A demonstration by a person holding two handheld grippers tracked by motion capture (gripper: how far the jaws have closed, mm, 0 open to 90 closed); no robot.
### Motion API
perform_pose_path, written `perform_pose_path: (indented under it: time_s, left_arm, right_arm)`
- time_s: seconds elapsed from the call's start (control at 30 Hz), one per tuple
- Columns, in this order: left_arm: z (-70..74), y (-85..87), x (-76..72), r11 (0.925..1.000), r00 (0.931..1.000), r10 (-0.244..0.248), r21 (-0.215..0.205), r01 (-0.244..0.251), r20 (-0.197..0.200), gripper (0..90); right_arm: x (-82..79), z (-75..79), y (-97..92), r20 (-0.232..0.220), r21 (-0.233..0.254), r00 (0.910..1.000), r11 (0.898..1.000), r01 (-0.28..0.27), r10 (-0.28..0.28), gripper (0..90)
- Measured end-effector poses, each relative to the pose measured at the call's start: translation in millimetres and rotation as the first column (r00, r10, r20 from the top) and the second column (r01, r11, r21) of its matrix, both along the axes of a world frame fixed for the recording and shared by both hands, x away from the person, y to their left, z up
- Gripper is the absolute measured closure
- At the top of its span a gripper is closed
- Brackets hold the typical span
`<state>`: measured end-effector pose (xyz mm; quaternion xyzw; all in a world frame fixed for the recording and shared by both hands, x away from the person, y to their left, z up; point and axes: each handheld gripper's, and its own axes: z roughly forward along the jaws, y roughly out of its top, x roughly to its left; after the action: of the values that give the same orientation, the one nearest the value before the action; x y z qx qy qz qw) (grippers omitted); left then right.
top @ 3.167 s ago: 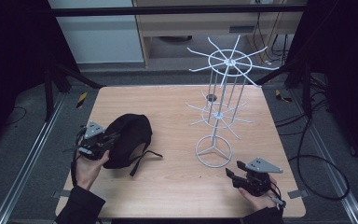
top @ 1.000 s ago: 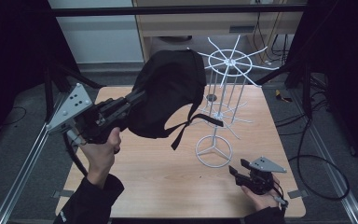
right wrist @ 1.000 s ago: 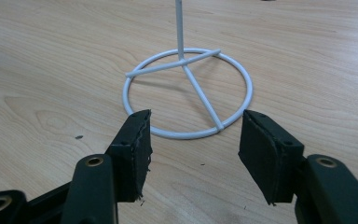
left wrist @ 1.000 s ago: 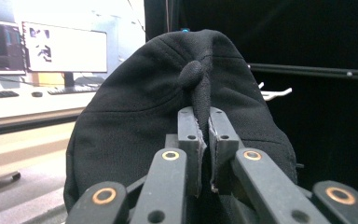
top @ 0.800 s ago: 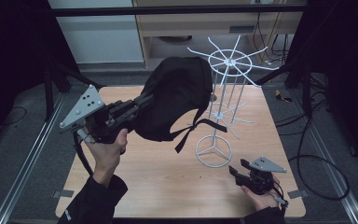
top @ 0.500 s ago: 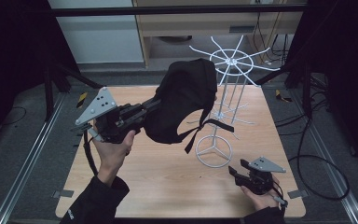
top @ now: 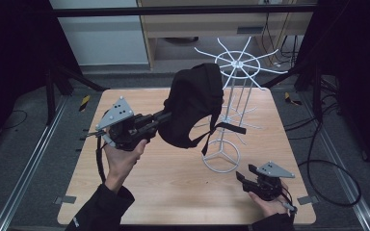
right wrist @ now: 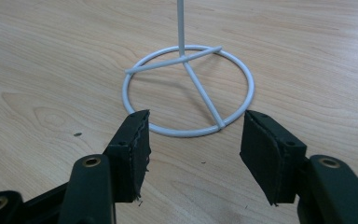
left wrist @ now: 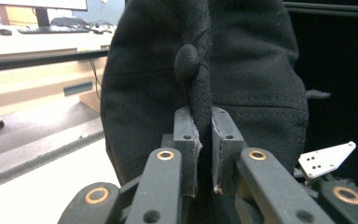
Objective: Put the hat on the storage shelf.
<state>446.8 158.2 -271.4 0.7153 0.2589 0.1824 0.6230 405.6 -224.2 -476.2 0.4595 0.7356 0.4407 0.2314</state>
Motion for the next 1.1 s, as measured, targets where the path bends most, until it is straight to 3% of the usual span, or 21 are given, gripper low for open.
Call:
perform_pose_path:
  time_s: [0.2,0.43,0.67,0.83,1.0,1.1]
  left_arm:
    - [-9.3,-4.5,0.8,0.9999,1.0,-0.002,0.015,0.002,-0.009,77.9]
    - [-18.9,-0.4,-4.8,0.9994,0.9996,0.011,0.031,-0.012,0.027,64.1]
    - [-35.0,19.1,-15.8,0.9986,0.999,0.034,0.039,-0.035,0.028,48.4]
    - [-63.8,38.7,-23.6,0.9929,0.9963,0.085,0.084,-0.085,-0.004,39.2]
    - [-102.3,59.4,-25.9,0.9786,0.9828,0.168,0.133,-0.156,-0.078,33.0]
    - [-130.0,75.0,-24.5,0.9607,0.9626,0.236,0.181,-0.21,-0.133,30.1]
  right_arm:
    - [-0.3,0.1,-0.1,0.001,0.001,1.0,1.0,0.001,-0.001,42.0]
    - [-0.4,0.2,-0.2,0.002,0.007,1.0,1.0,0.003,-0.003,41.7]
    - [-0.6,0.2,-0.9,0.004,0.005,1.0,1.0,0.008,-0.008,41.5]
    - [-0.9,0.2,-2.1,0.005,0.008,0.9999,1.0,0.016,-0.016,39.7]
    - [-0.9,-0.5,-4.1,0.006,0.014,0.9994,0.999,0.034,-0.034,36.5]
    - [-1.0,-1.4,-6.4,0.006,0.01,0.9987,0.999,0.05,-0.05,34.3]
